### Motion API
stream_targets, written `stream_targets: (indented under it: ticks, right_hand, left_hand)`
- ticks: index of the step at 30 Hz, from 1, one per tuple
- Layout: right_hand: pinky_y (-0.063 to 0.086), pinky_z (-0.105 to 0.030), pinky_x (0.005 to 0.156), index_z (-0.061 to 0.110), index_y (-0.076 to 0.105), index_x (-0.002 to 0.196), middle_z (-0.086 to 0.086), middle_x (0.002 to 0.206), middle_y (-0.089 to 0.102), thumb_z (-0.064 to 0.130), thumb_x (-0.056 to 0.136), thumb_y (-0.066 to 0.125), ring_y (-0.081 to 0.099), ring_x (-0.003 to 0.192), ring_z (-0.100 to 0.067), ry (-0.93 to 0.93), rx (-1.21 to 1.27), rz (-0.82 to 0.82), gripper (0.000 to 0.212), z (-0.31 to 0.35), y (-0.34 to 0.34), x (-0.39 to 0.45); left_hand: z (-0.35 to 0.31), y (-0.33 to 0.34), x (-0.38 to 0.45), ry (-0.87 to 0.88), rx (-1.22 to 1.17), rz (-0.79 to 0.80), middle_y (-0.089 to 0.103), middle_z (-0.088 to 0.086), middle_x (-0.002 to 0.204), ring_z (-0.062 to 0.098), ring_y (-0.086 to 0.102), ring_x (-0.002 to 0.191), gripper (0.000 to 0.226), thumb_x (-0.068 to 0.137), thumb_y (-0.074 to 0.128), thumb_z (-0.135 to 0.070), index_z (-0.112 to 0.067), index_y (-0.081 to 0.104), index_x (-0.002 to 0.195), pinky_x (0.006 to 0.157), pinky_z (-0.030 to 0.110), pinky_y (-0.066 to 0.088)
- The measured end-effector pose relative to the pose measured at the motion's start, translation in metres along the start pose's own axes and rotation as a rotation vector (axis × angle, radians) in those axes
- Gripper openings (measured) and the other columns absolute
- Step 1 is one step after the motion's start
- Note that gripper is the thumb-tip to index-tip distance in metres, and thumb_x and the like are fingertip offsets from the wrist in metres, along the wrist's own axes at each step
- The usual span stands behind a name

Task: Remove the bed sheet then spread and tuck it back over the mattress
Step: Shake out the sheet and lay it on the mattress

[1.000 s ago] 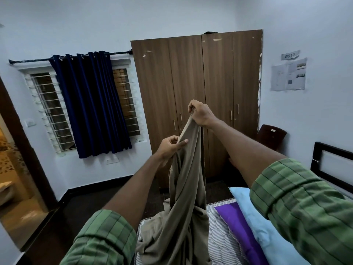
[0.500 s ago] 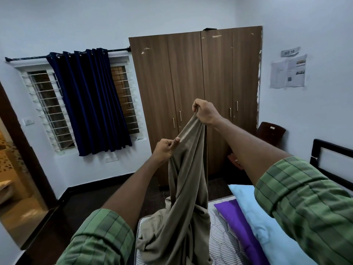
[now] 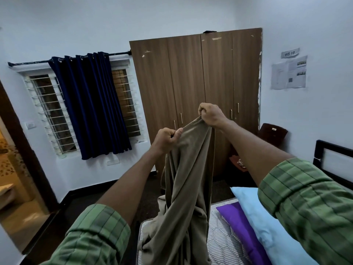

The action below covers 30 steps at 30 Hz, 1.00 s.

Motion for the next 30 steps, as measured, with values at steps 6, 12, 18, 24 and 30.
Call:
stream_targets:
  ticks: [6, 12, 18, 24, 30]
  right_hand:
    - [0.052, -0.029, 0.084, 0.019, 0.076, 0.102, 0.001, 0.106, 0.070, 0.056, 0.086, 0.075, 0.063, 0.100, -0.015, 0.040, 0.176, 0.371, 0.040, 0.015, 0.013, -0.001]
    - [0.051, -0.025, 0.068, 0.012, 0.073, 0.080, 0.004, 0.078, 0.065, 0.036, 0.100, 0.066, 0.061, 0.072, -0.012, 0.061, 0.201, 0.306, 0.031, 0.004, 0.010, 0.003]
    - [0.046, -0.021, 0.052, 0.020, 0.063, 0.080, 0.007, 0.062, 0.053, 0.030, 0.109, 0.049, 0.050, 0.053, -0.008, 0.152, 0.556, 0.050, 0.033, 0.014, 0.000, 0.000]
    - [0.053, -0.027, 0.061, 0.012, 0.060, 0.090, 0.001, 0.073, 0.057, 0.035, 0.110, 0.044, 0.056, 0.061, -0.011, 0.316, 0.702, -0.234, 0.034, 0.012, -0.021, 0.006]
    - [0.050, -0.030, 0.059, 0.012, 0.063, 0.084, 0.001, 0.070, 0.054, 0.046, 0.107, 0.046, 0.050, 0.060, -0.013, 0.444, 0.593, -0.221, 0.044, -0.021, -0.026, -0.009]
  left_hand:
    - [0.007, -0.004, 0.014, -0.162, -0.122, -0.091, 0.049, 0.008, 0.050, 0.017, 0.043, 0.044, 0.072, 0.100, 0.050, -0.059, 0.001, 0.055, 0.060, 0.049, 0.041, 0.041]
    - [-0.021, 0.001, 0.022, -0.074, -0.201, 0.085, 0.048, 0.010, 0.055, 0.020, 0.042, 0.050, 0.076, 0.096, 0.053, -0.064, 0.007, 0.056, 0.068, 0.052, 0.035, 0.035]
    - [-0.028, 0.019, -0.002, -0.284, -0.379, 0.401, 0.077, 0.012, 0.095, 0.020, 0.074, 0.079, 0.052, 0.089, 0.074, -0.049, 0.001, 0.073, 0.103, 0.064, 0.027, 0.057]
    - [-0.025, 0.048, -0.023, -0.395, -0.377, 0.543, 0.074, 0.004, 0.089, 0.010, 0.067, 0.071, 0.049, 0.090, 0.070, -0.054, -0.007, 0.074, 0.100, 0.058, 0.022, 0.051]
    - [0.023, 0.004, 0.000, -0.394, -0.030, 0.265, 0.074, 0.011, 0.084, 0.030, 0.071, 0.080, 0.033, 0.102, 0.058, -0.039, -0.016, 0.076, 0.087, 0.073, 0.042, 0.058]
Point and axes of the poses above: each hand's wrist, its own x-axis towards the middle knuckle, its own y-axis out of the palm, z = x × y, the point moved 4 cm from there along x, towards the middle knuckle
